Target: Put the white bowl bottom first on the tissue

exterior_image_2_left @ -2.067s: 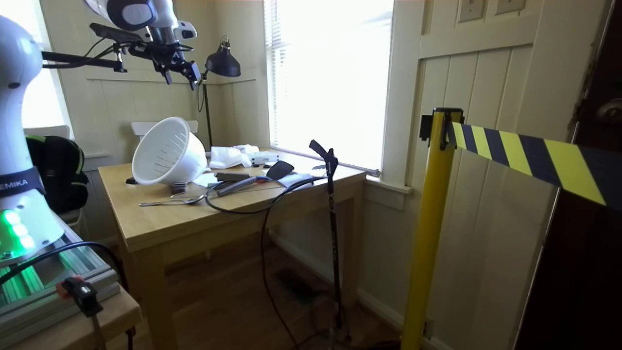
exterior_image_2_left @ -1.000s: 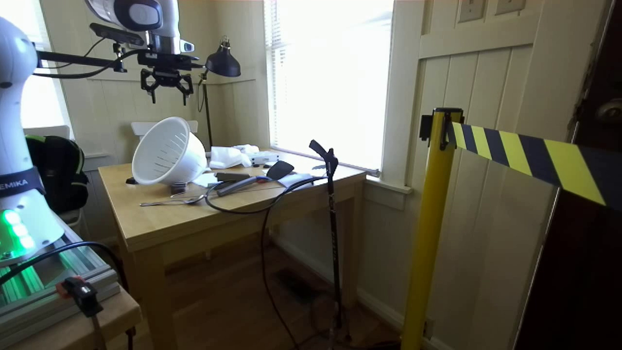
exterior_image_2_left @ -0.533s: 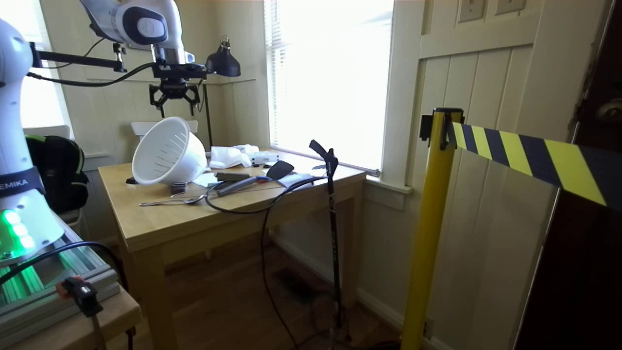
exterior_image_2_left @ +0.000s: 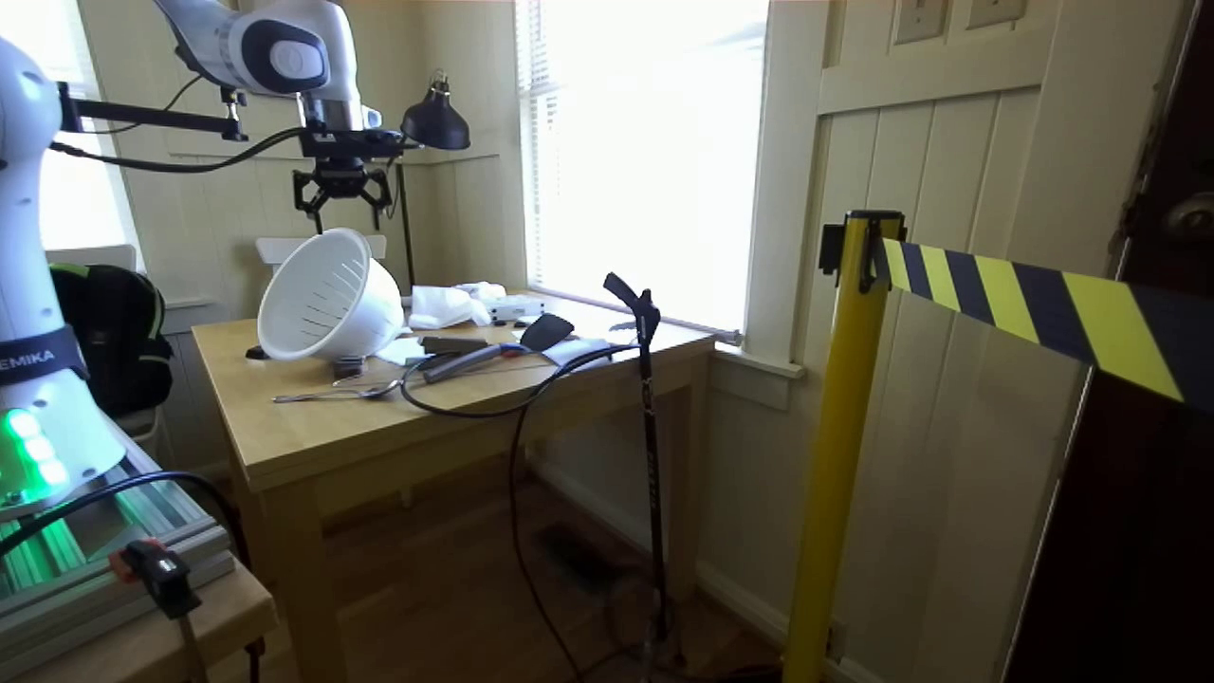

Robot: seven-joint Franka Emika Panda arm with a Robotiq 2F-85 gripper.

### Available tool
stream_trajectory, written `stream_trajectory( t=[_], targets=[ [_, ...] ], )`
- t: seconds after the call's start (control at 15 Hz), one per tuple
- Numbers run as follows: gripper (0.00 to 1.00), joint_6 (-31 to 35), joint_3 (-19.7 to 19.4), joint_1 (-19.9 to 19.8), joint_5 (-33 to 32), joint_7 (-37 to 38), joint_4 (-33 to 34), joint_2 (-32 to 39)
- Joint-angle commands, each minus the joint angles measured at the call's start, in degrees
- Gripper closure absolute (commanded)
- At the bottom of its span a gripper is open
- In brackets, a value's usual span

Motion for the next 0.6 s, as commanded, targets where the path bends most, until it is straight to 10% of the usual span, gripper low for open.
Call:
stream_trajectory(
  t=[0.0, 0.13, 0.53],
  targets=[
    [0.00, 0.5, 1.3, -1.5, 0.3, -2.5, 1.1, 2.6],
    [0.02, 1.0, 1.7, -1.9, 0.1, -3.0, 1.3, 3.7],
    [0.55, 5.0, 3.4, -3.4, -0.9, -2.9, 1.5, 6.3]
  ],
)
